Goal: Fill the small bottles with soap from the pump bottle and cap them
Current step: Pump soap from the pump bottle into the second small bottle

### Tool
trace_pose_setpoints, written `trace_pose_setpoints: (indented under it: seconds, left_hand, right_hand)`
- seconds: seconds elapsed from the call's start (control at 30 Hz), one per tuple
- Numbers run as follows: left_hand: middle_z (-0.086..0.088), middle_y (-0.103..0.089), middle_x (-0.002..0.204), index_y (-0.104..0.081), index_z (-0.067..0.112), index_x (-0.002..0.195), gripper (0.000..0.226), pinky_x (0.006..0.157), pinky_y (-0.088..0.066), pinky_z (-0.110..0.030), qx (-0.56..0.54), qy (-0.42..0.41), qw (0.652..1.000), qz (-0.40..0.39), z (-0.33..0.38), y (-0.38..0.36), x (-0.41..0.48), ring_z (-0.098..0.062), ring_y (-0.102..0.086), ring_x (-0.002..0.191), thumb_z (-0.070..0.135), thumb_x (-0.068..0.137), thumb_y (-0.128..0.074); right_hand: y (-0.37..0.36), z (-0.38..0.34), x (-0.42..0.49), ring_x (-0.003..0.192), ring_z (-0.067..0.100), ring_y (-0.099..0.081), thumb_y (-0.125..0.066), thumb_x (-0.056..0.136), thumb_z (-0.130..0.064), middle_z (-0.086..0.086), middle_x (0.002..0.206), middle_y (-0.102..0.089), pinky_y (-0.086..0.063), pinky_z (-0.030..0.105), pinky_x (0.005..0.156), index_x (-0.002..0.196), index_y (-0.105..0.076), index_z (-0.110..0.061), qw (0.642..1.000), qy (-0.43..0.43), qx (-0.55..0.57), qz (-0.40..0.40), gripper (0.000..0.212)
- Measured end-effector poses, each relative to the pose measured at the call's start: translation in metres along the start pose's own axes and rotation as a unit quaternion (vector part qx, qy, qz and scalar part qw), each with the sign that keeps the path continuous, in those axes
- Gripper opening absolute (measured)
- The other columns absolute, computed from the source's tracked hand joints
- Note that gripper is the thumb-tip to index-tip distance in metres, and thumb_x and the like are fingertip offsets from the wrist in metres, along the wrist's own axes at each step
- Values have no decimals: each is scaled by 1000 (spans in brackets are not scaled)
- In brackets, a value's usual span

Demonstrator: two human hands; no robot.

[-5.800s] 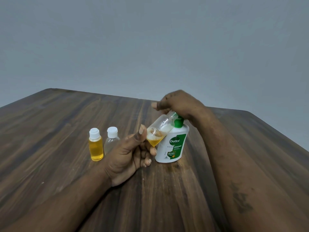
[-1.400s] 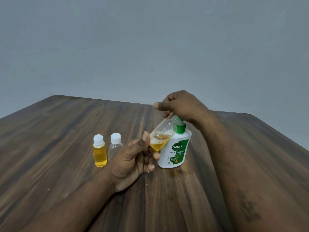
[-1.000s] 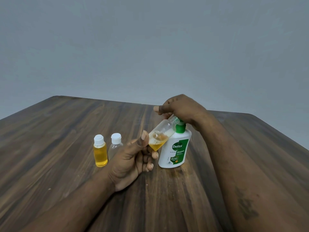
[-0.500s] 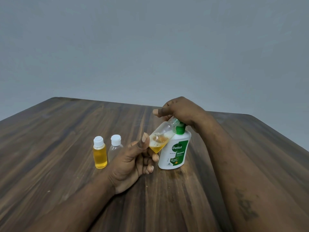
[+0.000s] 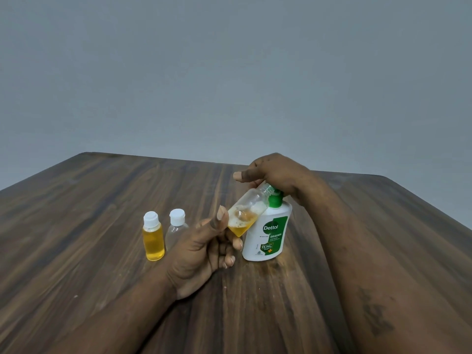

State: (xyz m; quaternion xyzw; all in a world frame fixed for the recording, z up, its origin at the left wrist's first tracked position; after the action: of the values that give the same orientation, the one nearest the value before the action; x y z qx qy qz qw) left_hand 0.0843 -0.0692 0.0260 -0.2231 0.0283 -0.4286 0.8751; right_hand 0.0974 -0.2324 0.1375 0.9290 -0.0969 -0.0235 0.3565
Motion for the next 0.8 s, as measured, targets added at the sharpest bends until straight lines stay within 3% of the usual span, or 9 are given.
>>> trace_pose_setpoints:
  seconds: [0.13, 0.2, 0.37, 0.47, 0.57, 0.67, 0.8]
  left_hand:
    - [-9, -65, 77, -77, 20, 79, 57, 52, -48, -24, 6, -1, 1000, -4, -1, -2, 1, -16, -54, 56, 72, 58, -87]
    - [-10, -65, 76, -77, 19, 80, 58, 52, -48, -24, 6, -1, 1000, -2, 0, -1, 0, -16, -54, 57, 72, 57, -87]
    - [-10, -64, 74, -77, 18, 80, 61, 53, -47, -25, 6, 5, 1000, 13, -1, 3, -1, -17, -54, 59, 72, 56, -88]
    - [-10, -64, 75, -77, 18, 80, 59, 53, -47, -25, 6, 4, 1000, 8, 0, 3, -1, -16, -54, 59, 72, 58, -87]
    - [-10, -64, 76, -77, 19, 79, 57, 52, -47, -24, 3, 2, 1000, 0, 0, 0, 1, -16, -54, 58, 71, 58, -87]
    - [-9, -64, 76, -76, 19, 77, 55, 52, -47, -24, 5, -1, 1000, -9, 0, -3, 1, -16, -55, 56, 70, 60, -87]
    - [-9, -64, 76, -76, 19, 78, 55, 52, -48, -24, 10, 0, 1000, -8, 0, -1, 0, -16, -55, 58, 70, 61, -86]
  right_hand:
    - [7, -11, -3, 84, 17, -69, -79, 87, -47, -3, 83, -76, -55, 39, 86, 85, -71, -14, 996, 49, -35, 60, 34]
    - [6, -12, -3, 84, 16, -69, -79, 88, -47, -4, 83, -75, -54, 37, 83, 85, -70, -16, 996, 50, -44, 67, 32]
    - [-4, 3, 1, 71, 13, -56, -81, 85, -47, -5, 78, -62, -41, 31, 68, 70, -64, -21, 999, -19, -43, -5, 34]
    - [-2, 0, 1, 71, 14, -57, -82, 85, -45, -6, 75, -64, -44, 32, 71, 66, -65, -22, 1000, 1, -23, 5, 34]
    - [4, -6, -2, 81, 17, -68, -80, 86, -47, -5, 77, -74, -53, 36, 81, 75, -70, -16, 998, 34, -23, 49, 35]
    - [11, -15, -5, 83, 11, -70, -78, 87, -49, -6, 79, -76, -54, 32, 75, 89, -73, -13, 990, 63, -50, 113, 37]
    - [6, -11, -2, 86, 17, -68, -77, 89, -48, -4, 85, -75, -54, 35, 81, 83, -70, -15, 994, 35, -73, 70, 34]
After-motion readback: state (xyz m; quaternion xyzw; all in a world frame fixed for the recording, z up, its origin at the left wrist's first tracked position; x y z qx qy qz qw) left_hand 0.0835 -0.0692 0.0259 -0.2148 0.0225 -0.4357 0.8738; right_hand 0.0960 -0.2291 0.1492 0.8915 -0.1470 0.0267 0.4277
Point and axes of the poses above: each hand's wrist, its own x-axis towards the middle knuckle, its own y-axis out of the back of the hand, z = x × y, the point moved 5 cm from there along x, towards the middle knuckle
